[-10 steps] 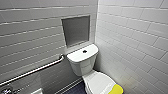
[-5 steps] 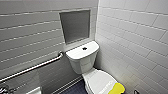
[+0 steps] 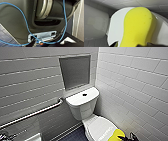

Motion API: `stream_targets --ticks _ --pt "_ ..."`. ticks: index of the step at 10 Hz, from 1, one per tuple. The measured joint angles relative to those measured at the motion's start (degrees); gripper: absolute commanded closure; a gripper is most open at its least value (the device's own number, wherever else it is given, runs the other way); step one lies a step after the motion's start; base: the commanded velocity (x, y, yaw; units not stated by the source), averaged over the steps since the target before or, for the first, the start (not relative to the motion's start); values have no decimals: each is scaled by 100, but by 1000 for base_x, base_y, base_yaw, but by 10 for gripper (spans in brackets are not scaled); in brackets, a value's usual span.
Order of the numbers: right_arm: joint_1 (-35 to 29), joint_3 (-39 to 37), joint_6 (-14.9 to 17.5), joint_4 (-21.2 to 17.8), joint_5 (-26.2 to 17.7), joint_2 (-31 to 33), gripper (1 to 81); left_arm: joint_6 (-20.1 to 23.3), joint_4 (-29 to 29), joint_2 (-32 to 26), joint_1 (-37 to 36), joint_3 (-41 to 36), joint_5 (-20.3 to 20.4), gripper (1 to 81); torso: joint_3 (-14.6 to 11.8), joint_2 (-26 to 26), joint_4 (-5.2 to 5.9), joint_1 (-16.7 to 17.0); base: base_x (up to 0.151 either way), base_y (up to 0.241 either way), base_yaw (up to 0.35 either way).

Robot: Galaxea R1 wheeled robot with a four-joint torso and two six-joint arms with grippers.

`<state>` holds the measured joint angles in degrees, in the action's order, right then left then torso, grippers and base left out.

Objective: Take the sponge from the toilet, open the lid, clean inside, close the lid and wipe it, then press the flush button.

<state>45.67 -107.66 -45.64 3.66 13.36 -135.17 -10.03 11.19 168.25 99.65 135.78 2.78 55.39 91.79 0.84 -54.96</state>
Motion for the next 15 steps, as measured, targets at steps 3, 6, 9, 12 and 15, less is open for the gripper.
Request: stream_targets --ticks 3,6,9,12,15 --pt "-28 -113 -5 -22 -99 -83 10 -2 -1 -67 -28 6 20 10 387 0 0 -2 0 0 0" --pt "-173 -191 -5 -38 -168 -100 10 -5 -4 -67 -100 5 50 10 689 0 0 -2 0 0 0" --pt "-377 -411 -2 -39 74 -361 10 -5 -4 -83 -108 5 46 10 815 -2 0 -4 0 0 0" --pt "-408 -354 -2 -30 37 -364 10 -2 -4 -78 -108 5 49 10 815 -2 0 -6 0 0 0" --pt "-355 -288 13 9 116 -323 10 -5 -1 -78 -108 5 49 10 818 -2 0 -6 0 0 0"
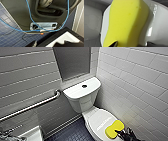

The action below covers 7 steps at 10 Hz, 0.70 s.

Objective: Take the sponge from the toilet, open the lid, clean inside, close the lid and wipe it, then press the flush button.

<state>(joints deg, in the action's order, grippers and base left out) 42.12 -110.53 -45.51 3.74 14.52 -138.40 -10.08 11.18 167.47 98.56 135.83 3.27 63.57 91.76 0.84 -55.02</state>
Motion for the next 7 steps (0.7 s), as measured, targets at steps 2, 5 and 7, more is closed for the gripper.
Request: stream_targets --ticks 2,5,7 --pt "41 91 0 35 61 56 10 0 0 15 0 0 0 10 2 0 0 0 0 0 0" --pt "55 297 -2 59 50 190 10 0 1 17 -2 0 0 10 4 0 0 -2 0 0 0" --pt "44 318 -2 66 48 193 10 0 4 20 -2 0 0 10 4 0 0 -2 0 0 0"
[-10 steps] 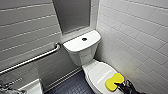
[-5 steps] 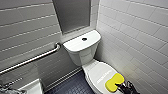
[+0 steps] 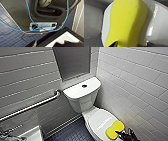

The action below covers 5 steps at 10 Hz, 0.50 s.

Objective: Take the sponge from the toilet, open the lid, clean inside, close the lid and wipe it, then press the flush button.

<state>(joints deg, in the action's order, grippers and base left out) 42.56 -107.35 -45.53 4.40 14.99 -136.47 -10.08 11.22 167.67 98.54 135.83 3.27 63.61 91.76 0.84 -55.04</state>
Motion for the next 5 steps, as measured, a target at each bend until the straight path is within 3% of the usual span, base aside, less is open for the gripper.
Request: stream_targets --ticks 5 --pt "-193 -4 0 13 -1 -40 10 2 2 13 0 0 -2 10 2 0 0 0 0 0 0"
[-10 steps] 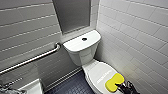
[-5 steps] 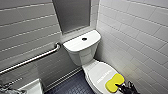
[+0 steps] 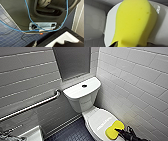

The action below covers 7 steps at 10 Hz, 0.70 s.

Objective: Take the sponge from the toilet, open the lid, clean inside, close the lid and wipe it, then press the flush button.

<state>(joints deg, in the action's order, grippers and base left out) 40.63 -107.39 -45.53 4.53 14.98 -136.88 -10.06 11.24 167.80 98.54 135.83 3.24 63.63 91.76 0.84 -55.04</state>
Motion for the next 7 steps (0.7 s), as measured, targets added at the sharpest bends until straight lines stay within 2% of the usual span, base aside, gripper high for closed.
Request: stream_targets --ticks 4,7 --pt "0 -389 0 4 -29 -332 10 0 -5 -18 0 -2 2 10 2 0 0 0 0 0 0" --pt "5 -735 -44 161 39 -540 10 -2 -6 -50 2 0 2 10 0 0 -4 0 0 0 0"
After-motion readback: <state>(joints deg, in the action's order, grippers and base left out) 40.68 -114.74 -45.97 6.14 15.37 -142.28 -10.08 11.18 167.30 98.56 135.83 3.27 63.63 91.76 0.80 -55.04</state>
